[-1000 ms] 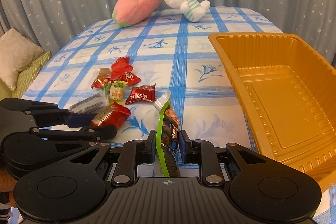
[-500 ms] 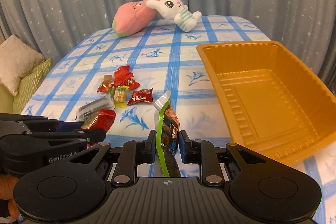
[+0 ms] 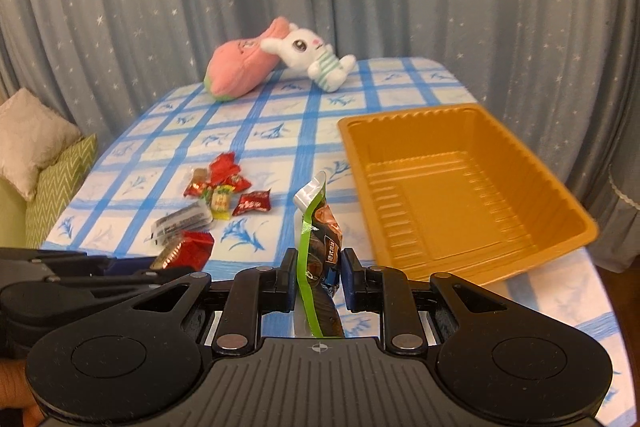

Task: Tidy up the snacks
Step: 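Carry both snacks over the orange tray and open both grippers to drop them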

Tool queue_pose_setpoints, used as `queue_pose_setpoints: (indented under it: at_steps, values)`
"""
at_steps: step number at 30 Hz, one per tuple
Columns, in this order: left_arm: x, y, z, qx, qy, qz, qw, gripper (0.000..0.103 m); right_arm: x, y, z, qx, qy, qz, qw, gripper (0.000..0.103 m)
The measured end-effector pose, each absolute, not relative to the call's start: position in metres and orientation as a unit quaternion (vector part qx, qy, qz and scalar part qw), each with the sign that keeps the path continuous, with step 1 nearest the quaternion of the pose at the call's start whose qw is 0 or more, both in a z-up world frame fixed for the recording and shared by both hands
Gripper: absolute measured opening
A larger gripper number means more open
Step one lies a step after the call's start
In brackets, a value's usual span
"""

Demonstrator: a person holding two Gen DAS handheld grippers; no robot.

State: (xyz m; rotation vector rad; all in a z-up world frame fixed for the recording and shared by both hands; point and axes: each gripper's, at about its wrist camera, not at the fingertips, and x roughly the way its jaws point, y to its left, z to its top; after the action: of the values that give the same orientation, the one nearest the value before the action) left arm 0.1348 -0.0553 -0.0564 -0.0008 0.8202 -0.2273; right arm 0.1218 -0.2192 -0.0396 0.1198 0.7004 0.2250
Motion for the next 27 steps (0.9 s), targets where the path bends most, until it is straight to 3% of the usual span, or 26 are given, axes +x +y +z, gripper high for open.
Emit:
queue_pose_setpoints:
  at_steps: [13, 27]
  values:
    - [0.153, -0.129, -0.03, 0.003, 0.376, -0.158, 0.913, 0.023, 0.124, -0.296, -0.019, 0.074, 0.326, 0.05, 0.941, 0.022]
    - [0.193, -0.186, -0.036, -0.001, 0.378, -0.188, 0.907, 0.023, 0.167, -0.351, -0.019, 0.049, 0.333, 0.036, 0.941, 0.022]
